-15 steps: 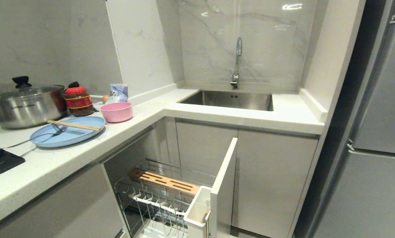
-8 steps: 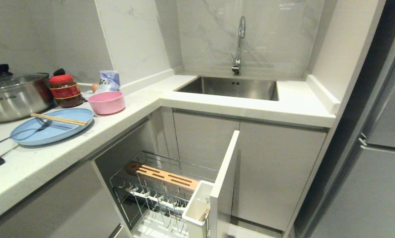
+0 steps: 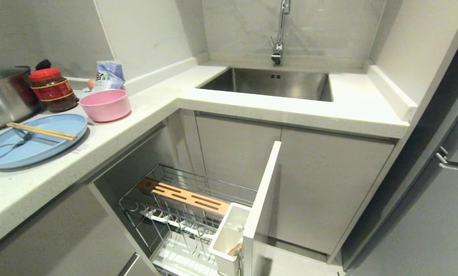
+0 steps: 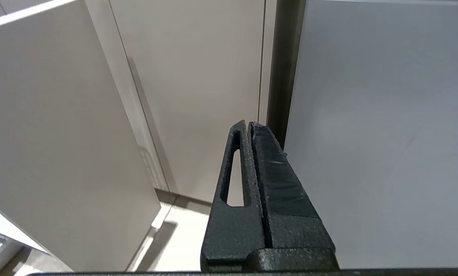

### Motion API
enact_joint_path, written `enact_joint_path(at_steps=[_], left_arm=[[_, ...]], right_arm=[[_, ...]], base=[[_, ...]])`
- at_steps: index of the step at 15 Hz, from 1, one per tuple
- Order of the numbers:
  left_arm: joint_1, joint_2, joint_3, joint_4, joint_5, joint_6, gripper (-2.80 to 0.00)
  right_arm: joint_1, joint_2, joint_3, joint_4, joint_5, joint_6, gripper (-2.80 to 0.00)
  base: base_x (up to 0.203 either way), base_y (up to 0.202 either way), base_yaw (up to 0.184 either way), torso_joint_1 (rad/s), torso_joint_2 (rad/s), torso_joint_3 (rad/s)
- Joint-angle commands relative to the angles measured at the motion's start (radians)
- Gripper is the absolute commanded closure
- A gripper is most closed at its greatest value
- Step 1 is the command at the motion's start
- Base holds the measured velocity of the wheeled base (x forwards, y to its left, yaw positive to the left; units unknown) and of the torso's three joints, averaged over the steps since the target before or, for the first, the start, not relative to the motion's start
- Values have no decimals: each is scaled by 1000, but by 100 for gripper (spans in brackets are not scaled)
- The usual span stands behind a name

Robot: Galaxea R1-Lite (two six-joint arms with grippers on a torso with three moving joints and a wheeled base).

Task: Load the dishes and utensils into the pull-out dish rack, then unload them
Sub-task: Pick up the chopsticks and place it in the cupboard

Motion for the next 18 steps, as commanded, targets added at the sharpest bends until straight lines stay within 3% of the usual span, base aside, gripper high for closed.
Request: enact_joint_path(at_steps=[1, 9, 12, 14, 18], left_arm=[[0, 3, 12, -1, 0, 2, 0], [0, 1, 12, 1, 6, -6, 0], [0, 1, -12, -5, 2, 32, 0], [0, 14, -149, 30, -5, 39, 0], [4, 246, -600, 197, -17, 48, 0]], right_arm=[[0, -1, 26, -1, 0, 0, 0], [0, -1, 26, -1, 0, 0, 0], [0, -1, 26, -1, 0, 0, 0], [0, -1, 26, -1, 0, 0, 0], [0, -1, 26, -1, 0, 0, 0]], base=[[0, 0, 0, 6, -2, -192], [0, 0, 0, 2, 1, -128], [0, 0, 0, 0, 0, 0], [0, 0, 0, 0, 0, 0], [0, 0, 0, 0, 0, 0]])
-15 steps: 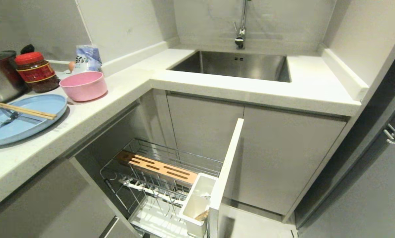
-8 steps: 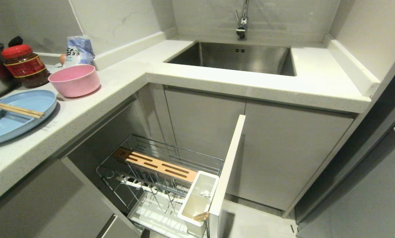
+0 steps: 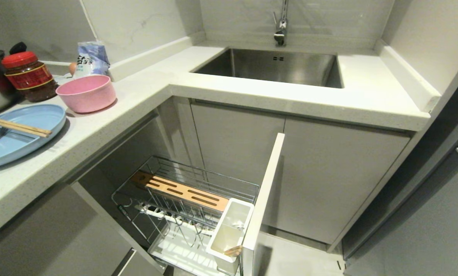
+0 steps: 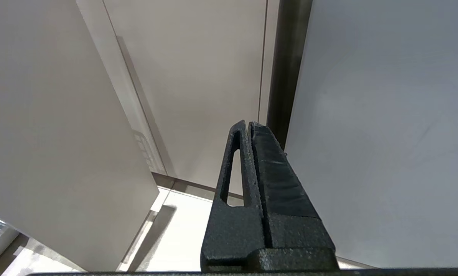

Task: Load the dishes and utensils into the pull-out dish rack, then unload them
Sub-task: Pick up the chopsticks and place it in the cupboard

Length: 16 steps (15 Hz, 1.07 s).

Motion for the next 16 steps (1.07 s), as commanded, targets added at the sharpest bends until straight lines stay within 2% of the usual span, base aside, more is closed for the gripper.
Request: enact_joint_path(at_steps=[1, 4, 6, 9, 10, 11, 13, 14, 15, 16], left_arm=[[7, 250, -280, 49, 0, -2, 0], [22, 543, -591, 68, 41, -55, 0], [17, 714, -758, 77, 139, -141, 0], [9, 932, -937, 141, 322, -308, 0], [8, 987, -998, 206, 362, -377, 0], [7, 1022, -1044, 317, 390, -453, 0], [6, 1099, -1116, 535, 416, -611, 0], [6, 1131, -1132, 590, 423, -658, 0], [9, 1152, -1137, 610, 428, -673, 0], [22, 1166, -1138, 617, 435, -677, -280]], right_arm=[[0, -1, 26, -1, 0, 0, 0], [0, -1, 26, -1, 0, 0, 0], [0, -1, 26, -1, 0, 0, 0], [0, -1, 26, -1, 0, 0, 0], [0, -1, 26, -1, 0, 0, 0], [0, -1, 26, -1, 0, 0, 0], [0, -1, 26, -1, 0, 0, 0], [0, -1, 26, -1, 0, 0, 0], [0, -1, 26, -1, 0, 0, 0], [0, -1, 26, -1, 0, 0, 0]], base=[[0, 0, 0, 0, 0, 0], [0, 0, 0, 0, 0, 0], [0, 0, 0, 0, 0, 0], [0, 0, 0, 0, 0, 0], [0, 0, 0, 0, 0, 0], [0, 0, 0, 0, 0, 0], [0, 0, 0, 0, 0, 0], [0, 0, 0, 0, 0, 0], [0, 0, 0, 0, 0, 0], [0, 0, 0, 0, 0, 0]])
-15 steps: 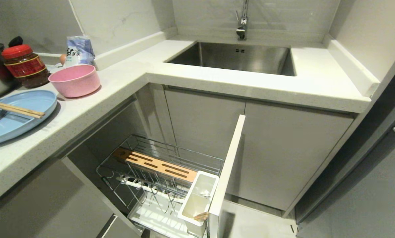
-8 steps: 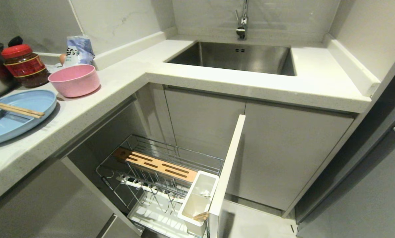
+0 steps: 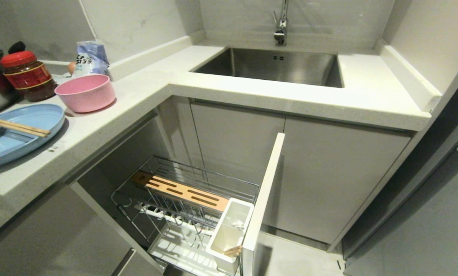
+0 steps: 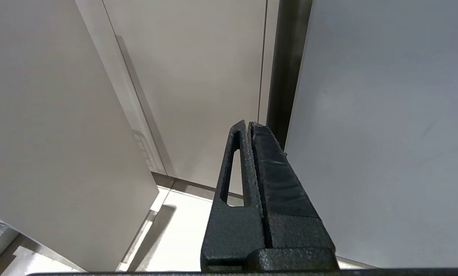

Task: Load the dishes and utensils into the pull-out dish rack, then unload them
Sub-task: Pick up the chopsticks and place it in the cupboard

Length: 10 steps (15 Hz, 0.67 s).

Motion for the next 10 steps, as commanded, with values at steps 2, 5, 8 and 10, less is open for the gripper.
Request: enact_joint_path(at_steps=[2, 5, 8, 10], left_arm=[[31, 109, -15, 25, 11, -33, -280], [70, 143, -25, 47, 23, -47, -280], [87, 185, -40, 71, 25, -47, -280], [106, 225, -53, 74, 25, -45, -280]], right_arm=[[0, -1, 26, -1, 0, 0, 0], [0, -1, 26, -1, 0, 0, 0], [0, -1, 26, -1, 0, 0, 0], [0, -1, 26, -1, 0, 0, 0]], base=[[0, 0, 0, 0, 0, 0], [0, 0, 0, 0, 0, 0], [0, 0, 0, 0, 0, 0], [0, 0, 0, 0, 0, 0]])
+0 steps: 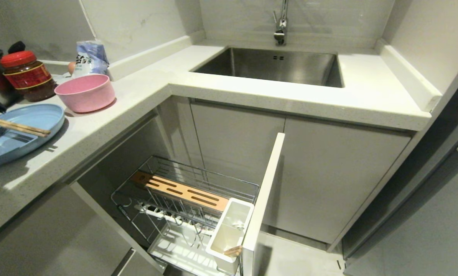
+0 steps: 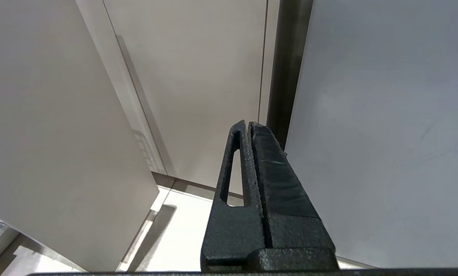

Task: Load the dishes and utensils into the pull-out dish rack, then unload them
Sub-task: Pick up the chopsticks and place it in the cupboard

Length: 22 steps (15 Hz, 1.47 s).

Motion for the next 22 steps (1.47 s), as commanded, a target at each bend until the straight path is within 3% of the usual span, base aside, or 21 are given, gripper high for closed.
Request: enact_joint_path(at_steps=[1, 12, 13, 22], left_arm=[[15, 62, -13, 6, 4, -2, -280], [27, 200, -51, 6, -16, 1, -280], [26, 205, -51, 6, -16, 2, 0], [22, 200, -70, 6, -25, 1, 0]], right_arm=[[0, -1, 26, -1, 0, 0, 0], [0, -1, 26, -1, 0, 0, 0], [0, -1, 26, -1, 0, 0, 0], [0, -1, 26, -1, 0, 0, 0]], base=[[0, 0, 0, 0, 0, 0], [0, 0, 0, 0, 0, 0], [0, 0, 0, 0, 0, 0], [0, 0, 0, 0, 0, 0]])
